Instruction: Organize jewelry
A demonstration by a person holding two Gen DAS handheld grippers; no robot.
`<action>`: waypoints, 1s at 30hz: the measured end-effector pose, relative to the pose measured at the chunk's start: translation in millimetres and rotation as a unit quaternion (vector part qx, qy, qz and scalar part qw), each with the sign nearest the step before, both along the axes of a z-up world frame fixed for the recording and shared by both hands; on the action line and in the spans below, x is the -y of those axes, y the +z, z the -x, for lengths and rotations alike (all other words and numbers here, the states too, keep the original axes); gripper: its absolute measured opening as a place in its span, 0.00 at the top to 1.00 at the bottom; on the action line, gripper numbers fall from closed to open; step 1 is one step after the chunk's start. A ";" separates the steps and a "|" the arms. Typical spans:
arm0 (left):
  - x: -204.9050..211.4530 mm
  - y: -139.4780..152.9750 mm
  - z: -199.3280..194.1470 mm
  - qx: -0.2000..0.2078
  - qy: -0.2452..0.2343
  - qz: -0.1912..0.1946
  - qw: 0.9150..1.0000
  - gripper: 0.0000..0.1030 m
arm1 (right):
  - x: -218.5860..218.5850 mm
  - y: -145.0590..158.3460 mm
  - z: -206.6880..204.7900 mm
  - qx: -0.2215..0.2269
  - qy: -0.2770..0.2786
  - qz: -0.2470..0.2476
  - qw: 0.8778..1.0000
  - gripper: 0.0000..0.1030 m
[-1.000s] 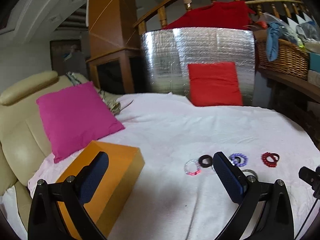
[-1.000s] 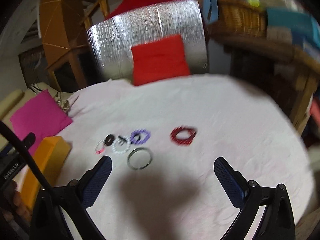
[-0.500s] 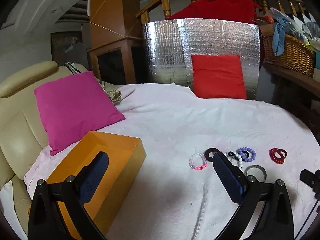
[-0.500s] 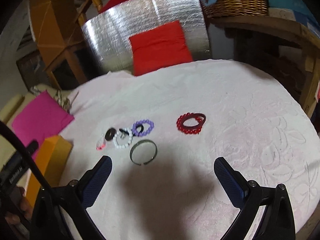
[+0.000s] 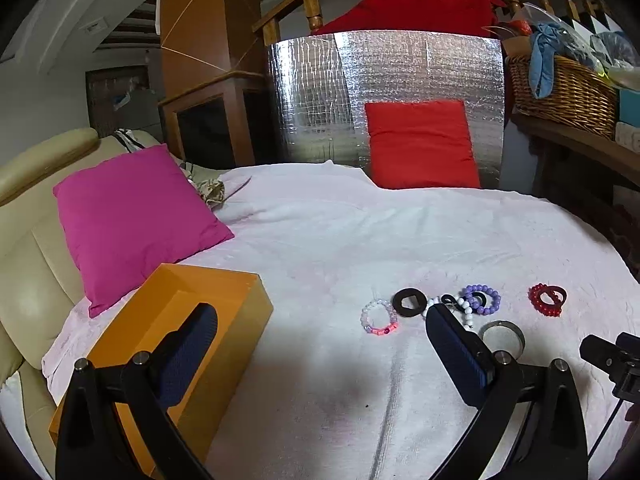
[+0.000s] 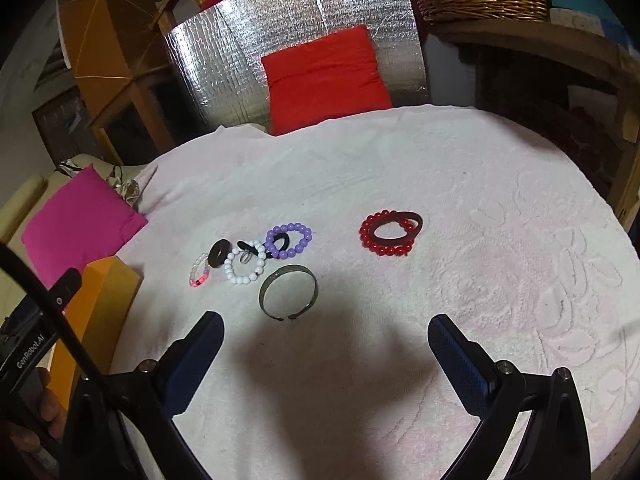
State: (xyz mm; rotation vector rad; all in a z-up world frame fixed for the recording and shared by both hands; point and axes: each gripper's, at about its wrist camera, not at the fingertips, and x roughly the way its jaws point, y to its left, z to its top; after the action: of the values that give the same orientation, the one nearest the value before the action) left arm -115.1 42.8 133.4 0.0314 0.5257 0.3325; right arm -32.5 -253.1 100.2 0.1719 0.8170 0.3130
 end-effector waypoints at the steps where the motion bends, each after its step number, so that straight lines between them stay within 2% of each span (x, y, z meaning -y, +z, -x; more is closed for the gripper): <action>1: 0.7 -0.2 -0.4 -0.001 -0.001 -0.001 1.000 0.00 | -0.6 -0.1 -0.1 0.001 0.000 0.001 1.000 0.00; 24: -5.5 -4.7 -7.4 -0.015 0.003 0.008 1.000 0.00 | -8.9 -2.8 -4.5 0.011 0.000 0.021 1.000 0.00; 28: -14.4 -13.2 -19.0 -0.040 -0.007 0.022 0.999 0.00 | -12.6 -6.6 -14.5 0.018 0.004 0.036 0.999 0.00; 30: -21.3 -20.1 -26.5 -0.058 -0.012 0.032 0.998 0.00 | -14.6 -10.4 -23.2 0.025 0.010 0.048 0.998 0.04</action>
State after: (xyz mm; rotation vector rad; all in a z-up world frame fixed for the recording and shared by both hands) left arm -88.6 64.1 113.4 -0.0061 0.6498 0.2920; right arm -9.3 -238.5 89.8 0.0656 0.7839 0.2957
